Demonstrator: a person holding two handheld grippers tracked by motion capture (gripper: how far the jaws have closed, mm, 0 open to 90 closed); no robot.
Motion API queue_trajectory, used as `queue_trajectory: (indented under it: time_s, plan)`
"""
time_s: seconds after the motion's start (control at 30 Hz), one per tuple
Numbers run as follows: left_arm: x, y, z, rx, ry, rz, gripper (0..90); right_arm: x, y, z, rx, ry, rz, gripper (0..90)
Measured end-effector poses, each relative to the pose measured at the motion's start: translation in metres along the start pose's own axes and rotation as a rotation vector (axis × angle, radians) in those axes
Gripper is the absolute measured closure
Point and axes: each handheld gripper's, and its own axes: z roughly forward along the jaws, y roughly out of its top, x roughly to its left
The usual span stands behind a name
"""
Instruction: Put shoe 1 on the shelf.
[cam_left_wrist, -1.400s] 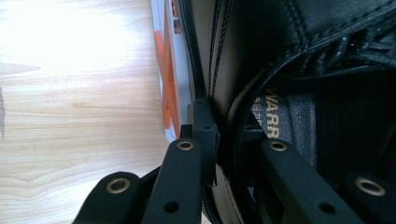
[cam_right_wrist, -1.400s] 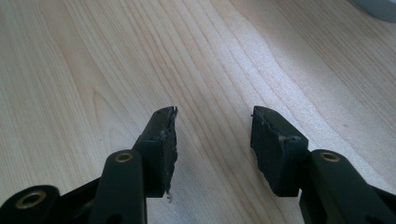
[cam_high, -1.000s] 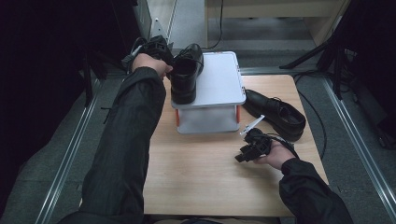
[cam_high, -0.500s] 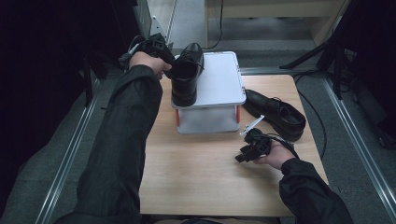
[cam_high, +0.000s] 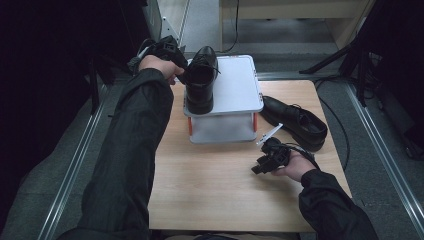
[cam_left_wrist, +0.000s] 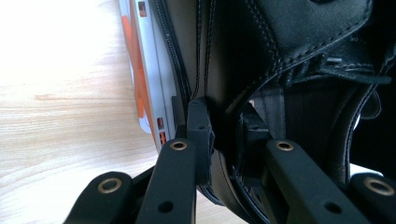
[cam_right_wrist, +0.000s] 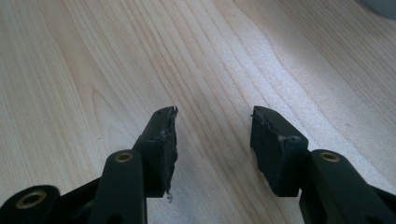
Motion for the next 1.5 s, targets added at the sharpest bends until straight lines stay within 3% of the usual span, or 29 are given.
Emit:
queue_trajectory:
  time_s: [0.17,0.33,0.47,0.67,0.9,1.07,1.23,1.37,1.5]
  plan:
    - [0.000,-0.001,0.001,-0.003,-0.005,-0.003,78.8,0.000,0.000,0.000,0.001,0.000,0.001,51.5]
    - [0.001,-0.002,0.000,-0.002,0.003,0.026,75.7,0.000,0.000,0.000,0.004,0.002,0.007,51.5]
    - [0.005,-0.002,-0.008,-0.026,-0.026,0.037,73.6,-0.001,0.000,0.000,0.003,0.001,0.014,51.5]
    - [0.021,-0.008,-0.028,-0.070,-0.068,0.058,66.6,-0.002,-0.001,0.000,0.003,0.003,0.026,51.6]
    - [0.050,-0.021,-0.038,-0.097,-0.053,0.072,65.9,-0.001,0.000,-0.001,-0.007,0.021,0.034,53.7]
    - [0.076,-0.029,-0.029,-0.117,-0.038,0.051,62.0,-0.002,0.000,-0.002,-0.008,0.022,0.034,53.5]
    - [0.098,-0.039,-0.007,-0.106,-0.082,0.036,58.7,-0.003,0.000,-0.003,-0.020,0.020,0.041,53.5]
    - [0.111,-0.046,0.015,-0.089,-0.039,0.042,56.0,-0.004,-0.001,-0.004,-0.023,0.020,0.047,53.5]
    - [0.125,-0.054,0.034,-0.082,-0.074,0.040,55.7,-0.005,-0.001,-0.004,-0.020,0.020,0.052,53.5]
